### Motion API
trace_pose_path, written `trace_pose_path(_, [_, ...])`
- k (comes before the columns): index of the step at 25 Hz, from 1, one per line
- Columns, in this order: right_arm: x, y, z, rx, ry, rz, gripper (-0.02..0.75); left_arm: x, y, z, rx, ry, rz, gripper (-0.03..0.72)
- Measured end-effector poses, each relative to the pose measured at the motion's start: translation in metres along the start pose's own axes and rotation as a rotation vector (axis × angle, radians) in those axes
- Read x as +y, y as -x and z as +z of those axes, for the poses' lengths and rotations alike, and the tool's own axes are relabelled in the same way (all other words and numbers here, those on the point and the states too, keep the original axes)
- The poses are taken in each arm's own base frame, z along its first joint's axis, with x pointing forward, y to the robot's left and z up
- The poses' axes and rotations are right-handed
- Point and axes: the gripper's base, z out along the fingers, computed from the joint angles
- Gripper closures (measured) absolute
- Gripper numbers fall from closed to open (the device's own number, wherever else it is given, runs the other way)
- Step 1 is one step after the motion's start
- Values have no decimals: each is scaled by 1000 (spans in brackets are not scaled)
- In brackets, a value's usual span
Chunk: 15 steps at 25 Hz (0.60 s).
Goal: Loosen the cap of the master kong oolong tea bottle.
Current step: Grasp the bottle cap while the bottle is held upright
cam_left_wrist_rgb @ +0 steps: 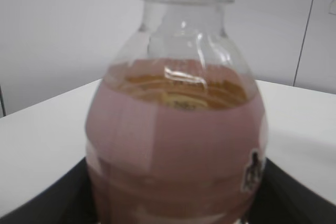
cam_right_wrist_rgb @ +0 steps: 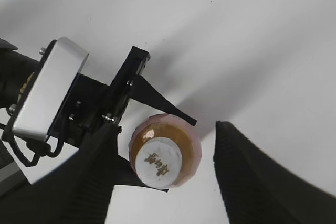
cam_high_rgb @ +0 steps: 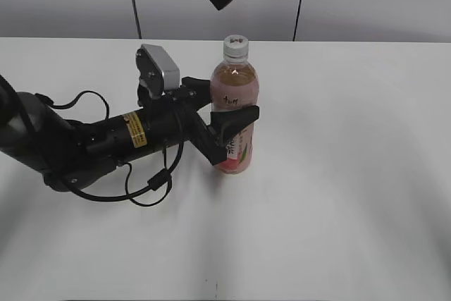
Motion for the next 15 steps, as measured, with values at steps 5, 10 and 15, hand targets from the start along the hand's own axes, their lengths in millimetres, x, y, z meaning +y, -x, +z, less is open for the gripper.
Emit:
trace_pose_path(5, [0,0,0,0,0,0,298,-1,0,-1,27,-4,7,178])
trace_pose_path(10, [0,0,0,1,-2,-1,298,-1,-1,-1,36,-12,11,164])
trace_pose_path(15, [0,0,0,1,-2,-1,298,-2,9,-1,27,-11,29,148])
